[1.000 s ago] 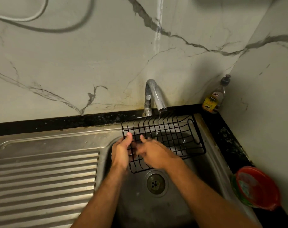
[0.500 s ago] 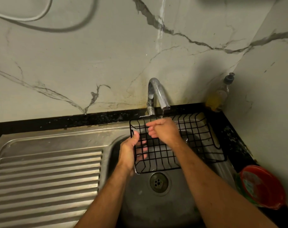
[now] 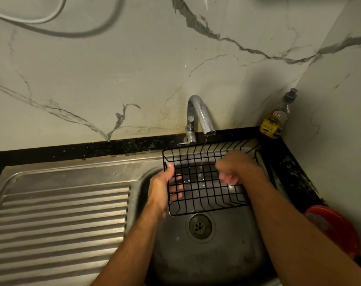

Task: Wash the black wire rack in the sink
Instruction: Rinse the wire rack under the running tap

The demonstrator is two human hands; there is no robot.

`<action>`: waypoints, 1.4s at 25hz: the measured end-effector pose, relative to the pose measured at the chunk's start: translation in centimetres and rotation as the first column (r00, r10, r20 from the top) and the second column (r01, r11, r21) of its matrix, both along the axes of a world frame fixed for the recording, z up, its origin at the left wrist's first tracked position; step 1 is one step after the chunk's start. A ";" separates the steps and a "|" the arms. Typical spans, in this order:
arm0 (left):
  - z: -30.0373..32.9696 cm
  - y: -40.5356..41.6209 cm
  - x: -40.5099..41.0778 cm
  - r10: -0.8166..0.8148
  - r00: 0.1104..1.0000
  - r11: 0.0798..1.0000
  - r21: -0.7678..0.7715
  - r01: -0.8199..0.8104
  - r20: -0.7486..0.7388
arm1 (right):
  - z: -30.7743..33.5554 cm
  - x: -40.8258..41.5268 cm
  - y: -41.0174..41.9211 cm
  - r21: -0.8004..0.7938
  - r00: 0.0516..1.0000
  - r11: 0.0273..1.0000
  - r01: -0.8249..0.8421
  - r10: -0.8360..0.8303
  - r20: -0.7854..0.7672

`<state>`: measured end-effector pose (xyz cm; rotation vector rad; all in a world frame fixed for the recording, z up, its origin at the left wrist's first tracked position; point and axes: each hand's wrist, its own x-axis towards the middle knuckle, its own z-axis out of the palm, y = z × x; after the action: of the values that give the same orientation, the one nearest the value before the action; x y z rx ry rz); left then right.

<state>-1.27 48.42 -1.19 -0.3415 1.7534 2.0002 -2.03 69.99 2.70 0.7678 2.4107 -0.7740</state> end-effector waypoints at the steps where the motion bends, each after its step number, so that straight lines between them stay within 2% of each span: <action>1: 0.1 -0.2 -0.1 0.012 1.000 1.000 -0.001 -0.012 -0.002 | -0.3 0.3 0.5 0.220 0.996 0.975 -0.033 0.051 -0.074; 2: 0.0 -0.3 -0.2 0.017 1.000 1.000 -0.009 -0.017 -0.003 | -0.4 0.6 0.7 0.310 0.994 0.948 -0.074 0.095 -0.052; 3: -0.1 -0.4 -0.3 0.015 1.000 1.000 -0.026 -0.015 -0.007 | -0.5 1.0 0.5 0.270 0.991 0.953 -0.136 0.129 0.045; 5: -0.3 -0.3 -0.3 0.035 0.999 0.997 -0.061 -0.036 -0.010 | -1.0 1.9 -0.5 0.038 0.942 0.970 -0.238 0.222 0.251; 6: -0.3 -0.3 -0.3 0.061 0.998 0.996 -0.071 -0.061 -0.003 | -1.2 2.2 -1.1 -0.049 0.933 0.964 -0.262 0.265 0.244; 7: -0.4 -0.4 -0.5 0.086 0.996 0.993 -0.078 -0.085 0.002 | -1.3 2.1 -1.4 -0.121 0.957 0.966 -0.227 0.245 0.156; 9: -0.4 -0.9 -1.3 0.103 0.994 0.989 -0.104 -0.101 0.019 | -1.4 1.6 -1.3 -0.265 0.999 0.963 -0.043 0.035 -0.033; 10: -0.4 -1.1 -1.6 0.098 0.995 0.989 -0.110 -0.094 0.031 | -1.2 1.2 -0.9 -0.243 0.991 0.970 -0.011 -0.022 -0.133; 12: -0.4 -1.8 -2.1 0.090 0.994 0.993 -0.089 -0.084 0.064 | -0.5 0.6 -0.1 0.050 0.935 0.996 -0.073 0.086 -0.344; 14: 0.0 -2.0 -2.2 0.092 0.994 0.994 -0.071 -0.088 0.055 | 0.3 0.7 0.0 0.253 0.849 0.967 -0.025 0.155 -0.505; 17: 0.8 -1.4 -2.4 0.091 0.996 0.995 -0.041 -0.091 0.002 | 0.5 1.8 -0.2 0.284 0.695 0.956 0.075 0.154 -0.703; 19: 1.3 -1.1 -2.5 0.072 0.997 0.996 -0.045 -0.073 -0.025 | 0.4 3.2 0.1 0.320 0.613 0.938 0.137 0.174 -0.771; 20: 1.4 -1.1 -2.5 0.060 0.997 0.996 -0.062 -0.062 -0.041 | 0.4 3.9 0.2 0.252 0.590 0.949 0.189 0.096 -0.802; 22: 1.5 -1.0 -2.0 0.040 0.997 0.994 -0.103 -0.047 -0.069 | 0.0 5.0 0.0 -0.096 0.588 0.963 0.250 -0.230 -0.776; 23: 1.5 -0.9 -1.7 0.033 0.996 0.990 -0.134 -0.045 -0.088 | -0.1 5.2 -0.6 -0.343 0.618 0.907 0.242 -0.417 -0.666; 24: 1.5 -0.8 -1.2 0.032 0.994 0.985 -0.166 -0.050 -0.109 | -0.4 5.4 -1.2 -0.561 0.672 0.801 0.212 -0.536 -0.512; 25: 1.9 -0.5 -0.6 0.033 0.992 0.981 -0.188 -0.057 -0.125 | -0.9 5.6 -1.6 -0.661 0.716 0.729 0.178 -0.557 -0.421; 27: 2.7 -0.1 0.5 0.033 0.987 0.977 -0.204 -0.065 -0.157 | -1.4 6.4 -2.2 -0.653 0.735 0.745 0.139 -0.519 -0.436; 28: 3.1 0.1 0.9 0.037 0.983 0.973 -0.217 -0.075 -0.178 | -1.5 6.8 -2.4 -0.685 0.716 0.713 0.149 -0.555 -0.423; 29: 3.2 0.3 1.1 0.038 0.977 0.964 -0.248 -0.091 -0.211 | -1.1 7.2 -2.5 -0.782 0.696 0.602 0.161 -0.632 -0.342; 31: 3.7 0.6 1.7 -0.010 0.944 0.939 -0.327 -0.105 -0.330 | -0.2 7.7 -2.8 -0.960 0.681 0.231 0.160 -0.729 -0.062; 32: 4.0 0.7 2.1 -0.076 0.914 0.910 -0.403 -0.099 -0.398 | 0.3 7.6 -2.8 -0.982 0.678 0.087 0.169 -0.733 0.052; 34: 4.2 0.9 2.9 -0.293 0.805 0.815 -0.574 -0.072 -0.516 | 1.4 7.1 -3.0 -0.975 0.636 -0.090 0.201 -0.745 0.200; 35: 4.1 0.9 3.3 -0.404 0.736 0.756 -0.652 -0.067 -0.544 | 1.6 7.0 -3.1 -0.957 0.573 -0.179 0.229 -0.769 0.281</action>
<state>1.98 49.31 2.93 0.4135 2.7862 1.3747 4.93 66.94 4.27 0.9748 0.8833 -2.7871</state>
